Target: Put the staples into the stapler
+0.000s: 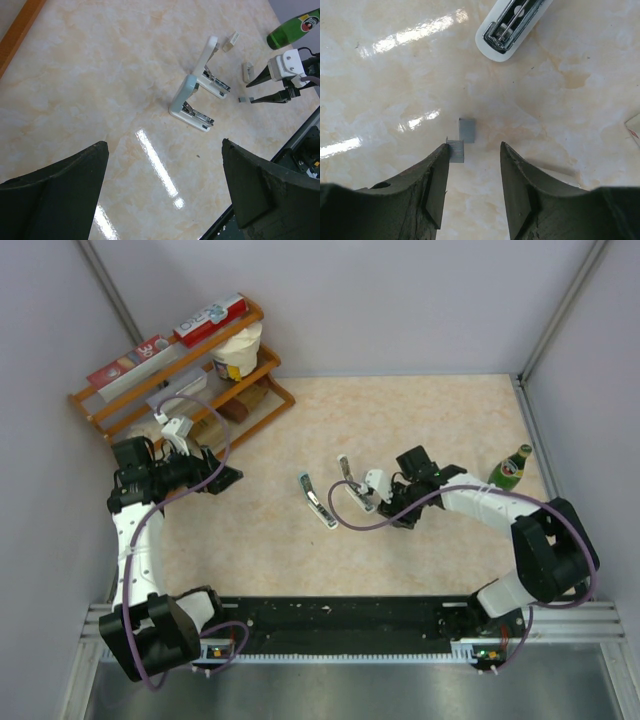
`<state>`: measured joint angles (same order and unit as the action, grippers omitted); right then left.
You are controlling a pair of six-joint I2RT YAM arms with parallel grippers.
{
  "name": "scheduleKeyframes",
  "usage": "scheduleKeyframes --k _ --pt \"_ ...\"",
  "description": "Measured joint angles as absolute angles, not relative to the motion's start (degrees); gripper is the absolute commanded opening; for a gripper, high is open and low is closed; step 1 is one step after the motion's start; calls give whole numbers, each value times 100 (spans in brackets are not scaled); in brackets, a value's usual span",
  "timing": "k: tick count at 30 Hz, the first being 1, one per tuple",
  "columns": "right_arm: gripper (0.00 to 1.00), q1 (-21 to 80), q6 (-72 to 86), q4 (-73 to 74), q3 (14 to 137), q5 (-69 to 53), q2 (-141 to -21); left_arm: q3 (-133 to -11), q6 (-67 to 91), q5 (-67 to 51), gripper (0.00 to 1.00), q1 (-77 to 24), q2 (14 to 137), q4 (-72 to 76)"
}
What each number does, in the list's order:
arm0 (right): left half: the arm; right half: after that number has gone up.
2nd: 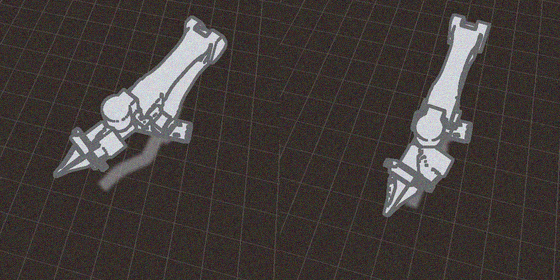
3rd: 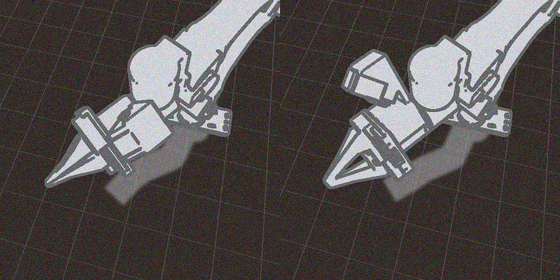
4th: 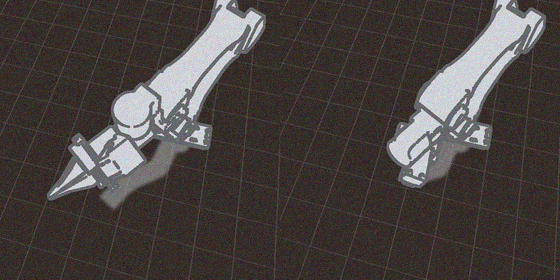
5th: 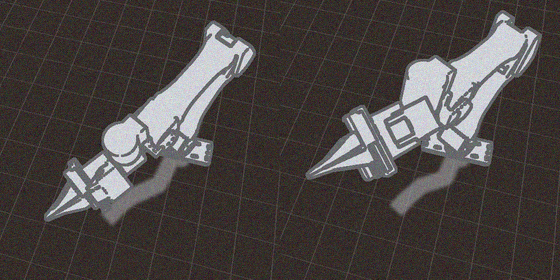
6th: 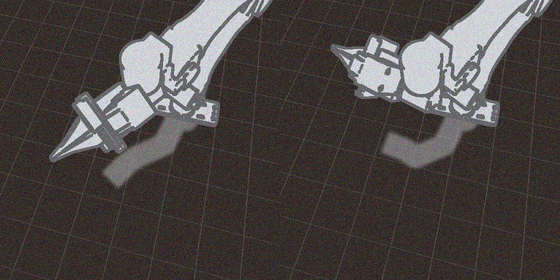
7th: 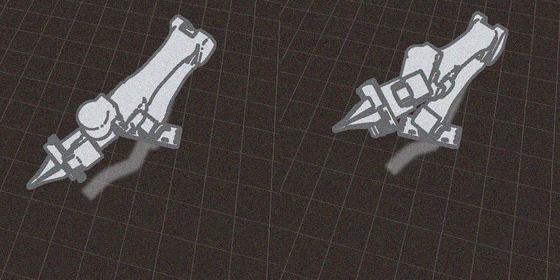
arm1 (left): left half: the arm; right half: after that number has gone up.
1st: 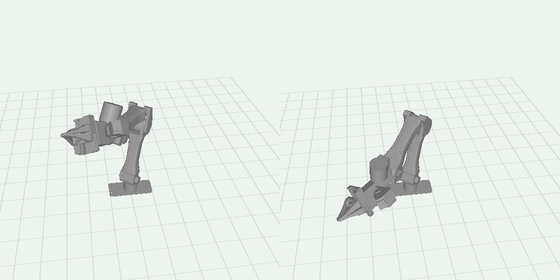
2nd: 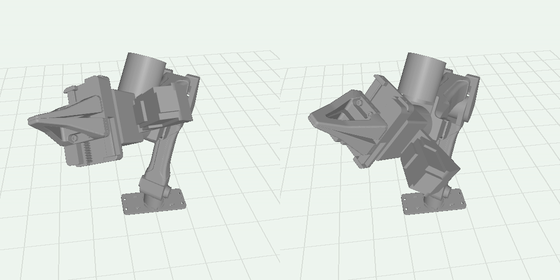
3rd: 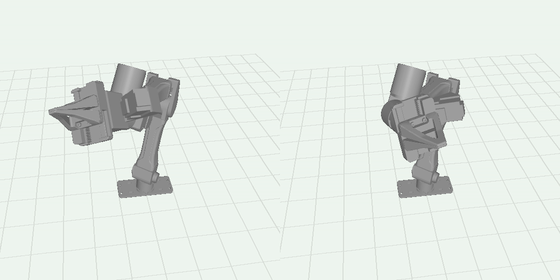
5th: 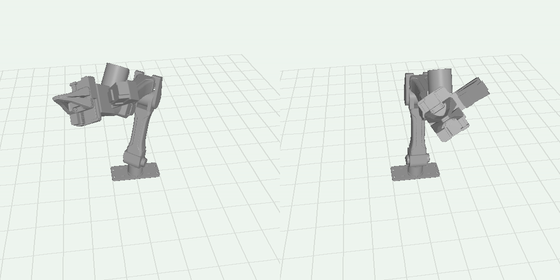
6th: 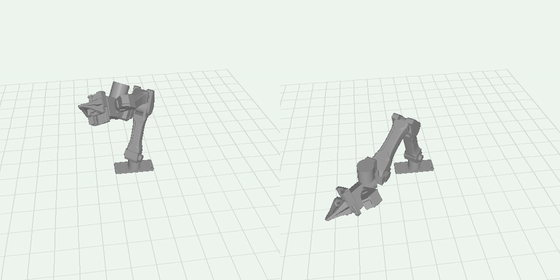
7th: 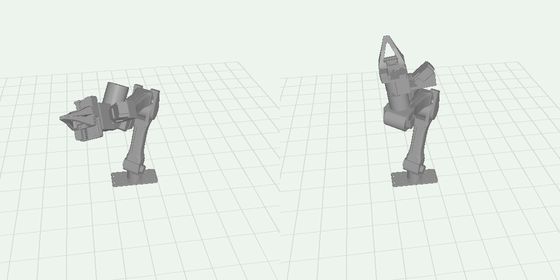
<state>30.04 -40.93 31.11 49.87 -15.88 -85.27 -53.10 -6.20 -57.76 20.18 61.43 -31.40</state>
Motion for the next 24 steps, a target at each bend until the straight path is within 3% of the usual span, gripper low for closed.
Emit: scheduleKeyframes --k 12,24 --pt "22 2753 -4038 3094 4987 -1697 -8525 -5301 -620 -5758 98 2018 6143 -3140" --pt "18 2692 -3417 3146 5439 -1708 -8560 -5299 -624 -5745 98 2027 6143 -3140"
